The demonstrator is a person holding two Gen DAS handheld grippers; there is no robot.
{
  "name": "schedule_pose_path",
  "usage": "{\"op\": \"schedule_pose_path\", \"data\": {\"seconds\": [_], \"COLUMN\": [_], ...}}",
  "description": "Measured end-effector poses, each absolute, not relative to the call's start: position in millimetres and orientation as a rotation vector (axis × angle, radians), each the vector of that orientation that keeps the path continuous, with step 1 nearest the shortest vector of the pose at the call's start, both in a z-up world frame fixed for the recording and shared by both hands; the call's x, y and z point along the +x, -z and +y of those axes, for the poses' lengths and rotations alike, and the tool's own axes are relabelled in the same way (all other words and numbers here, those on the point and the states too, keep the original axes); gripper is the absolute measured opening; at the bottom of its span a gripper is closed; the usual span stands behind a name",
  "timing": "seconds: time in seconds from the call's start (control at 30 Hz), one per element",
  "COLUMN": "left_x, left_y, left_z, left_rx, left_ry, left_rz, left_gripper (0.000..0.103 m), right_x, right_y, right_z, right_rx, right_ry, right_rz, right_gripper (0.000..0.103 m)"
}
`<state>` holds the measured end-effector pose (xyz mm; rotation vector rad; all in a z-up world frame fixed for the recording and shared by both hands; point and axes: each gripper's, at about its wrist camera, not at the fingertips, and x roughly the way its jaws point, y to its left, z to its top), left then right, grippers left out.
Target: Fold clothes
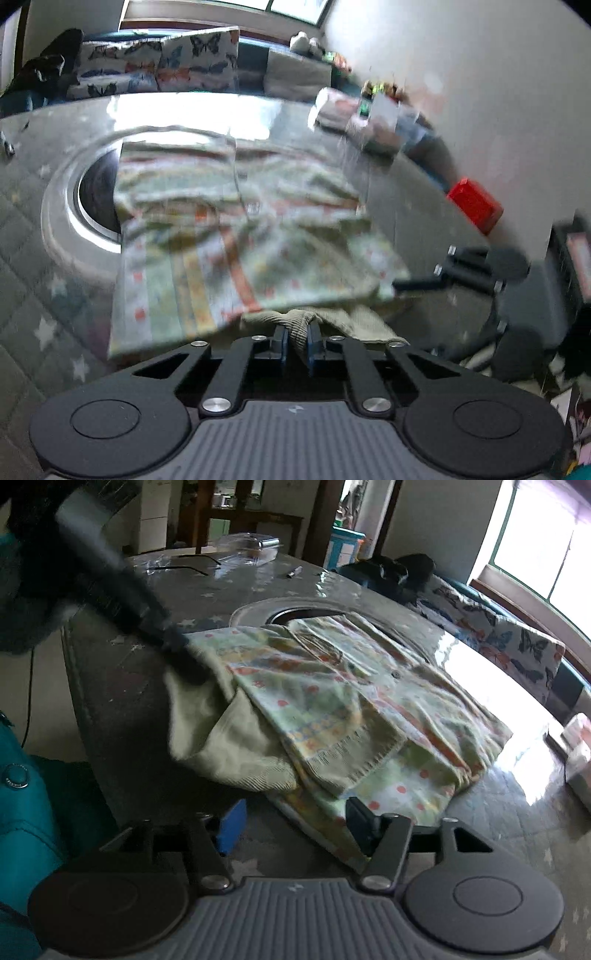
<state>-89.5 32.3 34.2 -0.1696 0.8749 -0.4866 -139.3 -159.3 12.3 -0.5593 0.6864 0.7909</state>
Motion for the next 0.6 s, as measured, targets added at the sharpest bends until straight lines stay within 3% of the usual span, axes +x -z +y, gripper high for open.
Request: {"op": "schedule_pose_path", "data": {"seconds": [0.17,0.27,0.33,0.43,0.6], "left_x": [-66,-62,-63,-70,-93], "left_y": [-43,-45,-46,-44,-47], "left_z": [39,41,42,49,64], "left_rx": [-0.227,-0.231,-0.226,-0.212,-0.148], "left_ry": [0.490,0.499,0.505,0.497,0.461], "left_rz": [0.847,0.840,0.837,0.828,0.759], "left_gripper": [0.009,0.010,0.010,0.013,0.045], "right_x": [-135,-126,-120,-107,-92], "right_y": [-11,-13,-15,-20,-32], "right_z": [-148,-143,-139,-141,-148], "right_rx": [-0.545,-0.507,-0.483,-0.419,-0.325], "right_ry": [-0.796,-0.808,-0.825,-0.829,-0.822], "right_rz": [0.623,0.603,0.619,0.662,0.687], "right_gripper": [0.061,0.053,0.033,0.020,0.015]}}
